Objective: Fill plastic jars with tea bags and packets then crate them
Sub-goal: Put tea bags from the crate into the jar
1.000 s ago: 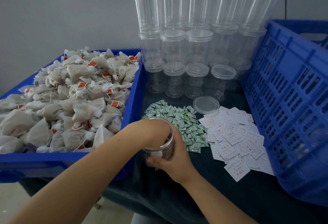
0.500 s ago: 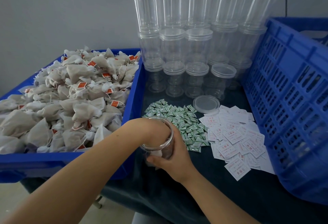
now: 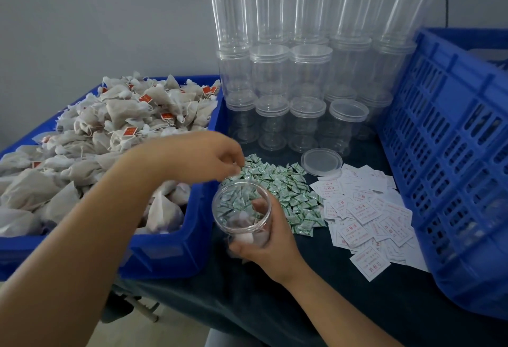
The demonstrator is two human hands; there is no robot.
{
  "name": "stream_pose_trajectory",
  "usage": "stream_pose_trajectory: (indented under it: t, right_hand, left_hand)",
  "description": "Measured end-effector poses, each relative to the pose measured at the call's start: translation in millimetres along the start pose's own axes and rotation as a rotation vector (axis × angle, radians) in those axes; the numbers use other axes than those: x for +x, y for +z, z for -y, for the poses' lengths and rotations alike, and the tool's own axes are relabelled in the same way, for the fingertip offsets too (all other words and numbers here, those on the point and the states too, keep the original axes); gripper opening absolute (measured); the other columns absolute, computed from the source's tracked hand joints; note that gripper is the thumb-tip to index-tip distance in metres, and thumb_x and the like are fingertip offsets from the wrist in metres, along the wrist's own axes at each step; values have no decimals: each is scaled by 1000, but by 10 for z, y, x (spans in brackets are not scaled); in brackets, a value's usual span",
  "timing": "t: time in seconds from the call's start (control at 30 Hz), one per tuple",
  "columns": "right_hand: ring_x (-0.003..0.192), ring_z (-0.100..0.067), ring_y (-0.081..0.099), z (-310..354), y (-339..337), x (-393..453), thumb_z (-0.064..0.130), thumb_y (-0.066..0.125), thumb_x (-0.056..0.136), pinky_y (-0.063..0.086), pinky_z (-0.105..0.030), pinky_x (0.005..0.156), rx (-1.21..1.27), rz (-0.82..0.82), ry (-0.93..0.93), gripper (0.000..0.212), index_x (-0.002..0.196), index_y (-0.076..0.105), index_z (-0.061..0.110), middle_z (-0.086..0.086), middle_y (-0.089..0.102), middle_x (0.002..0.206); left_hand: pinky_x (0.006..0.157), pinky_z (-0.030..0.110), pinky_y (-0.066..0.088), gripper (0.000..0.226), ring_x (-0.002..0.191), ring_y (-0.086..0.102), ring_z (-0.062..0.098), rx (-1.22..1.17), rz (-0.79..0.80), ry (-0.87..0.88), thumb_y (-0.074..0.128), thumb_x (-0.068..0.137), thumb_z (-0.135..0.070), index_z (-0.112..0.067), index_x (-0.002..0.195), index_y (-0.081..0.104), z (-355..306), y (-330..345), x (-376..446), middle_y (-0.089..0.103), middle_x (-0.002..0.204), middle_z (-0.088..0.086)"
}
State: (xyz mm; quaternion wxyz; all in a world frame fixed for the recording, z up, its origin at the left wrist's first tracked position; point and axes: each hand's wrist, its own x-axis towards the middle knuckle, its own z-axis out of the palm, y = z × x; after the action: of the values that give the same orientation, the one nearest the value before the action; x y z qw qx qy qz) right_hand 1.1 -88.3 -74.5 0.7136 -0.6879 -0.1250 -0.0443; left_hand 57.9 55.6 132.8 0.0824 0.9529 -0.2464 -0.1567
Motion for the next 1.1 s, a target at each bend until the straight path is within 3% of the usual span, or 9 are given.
stream_pose_trajectory:
  t: [0.1, 0.2, 0.4, 0.5, 0.63, 0.83, 0.97, 1.1]
  right_hand:
    - [130, -16, 53, 8, -7, -10, 37, 92, 55, 53, -43, 101, -13, 4, 14, 101, 142, 40, 39, 2, 45, 140]
    - [129, -11, 52, 31, -9, -16, 37, 92, 55, 53, -42, 101, -21, 21, 6, 98, 137, 41, 51, 8, 45, 139]
    - [129, -2, 50, 58, -3, -27, 37, 91, 56, 52, -30, 99, -16, 18, -12, 94, 132, 42, 61, 10, 44, 139]
    - [128, 4, 48, 64, -1, -27, 39, 90, 56, 50, -22, 97, -34, 20, -20, 92, 128, 41, 69, 13, 44, 138]
    - [130, -4, 50, 45, -5, -21, 39, 91, 55, 53, -36, 101, -22, 24, -12, 95, 132, 41, 62, 10, 43, 140]
    - [125, -3, 54, 49, -10, -27, 39, 92, 53, 56, -41, 96, -27, 30, 9, 96, 130, 41, 67, 11, 42, 140]
    - [124, -2, 54, 38, -10, -32, 38, 92, 53, 55, -32, 95, -30, 25, 3, 97, 130, 41, 67, 10, 42, 139]
    - [125, 3, 51, 29, -12, -29, 39, 91, 54, 53, -27, 94, -35, 28, 1, 97, 132, 40, 65, 10, 42, 140]
  left_hand:
    - [75, 22, 43, 30, 86, 56, 2, -33, -288, -90, 52, 95, -29, -30, 125, 50, 296, -31, 28, 59, 102, -14]
    - [91, 36, 44, 44, 113, 52, 20, 127, -449, -200, 56, 93, -23, -23, 135, 44, 526, 144, 113, 55, 131, 2]
    - [103, 43, 38, 63, 132, 36, 29, 333, -306, -337, 51, 92, -22, -25, 148, 23, 812, 564, 234, 32, 150, 6]
    - [100, 39, 40, 50, 127, 43, 26, 433, -276, -338, 47, 94, -25, -23, 142, 32, 842, 614, 261, 39, 145, 5]
    - [93, 37, 41, 40, 121, 48, 26, 470, -314, -317, 47, 95, -24, -21, 134, 39, 811, 648, 287, 43, 140, 4]
    - [80, 38, 46, 27, 110, 54, 26, 337, -416, -360, 43, 95, -15, -22, 119, 53, 788, 575, 316, 58, 120, 3]
    - [75, 37, 48, 24, 102, 58, 25, 275, -464, -394, 40, 95, -13, -22, 110, 57, 747, 562, 329, 63, 112, 3]
    - [74, 36, 44, 26, 109, 55, 23, 387, -423, -392, 41, 96, -16, -23, 119, 50, 708, 609, 299, 58, 118, 0]
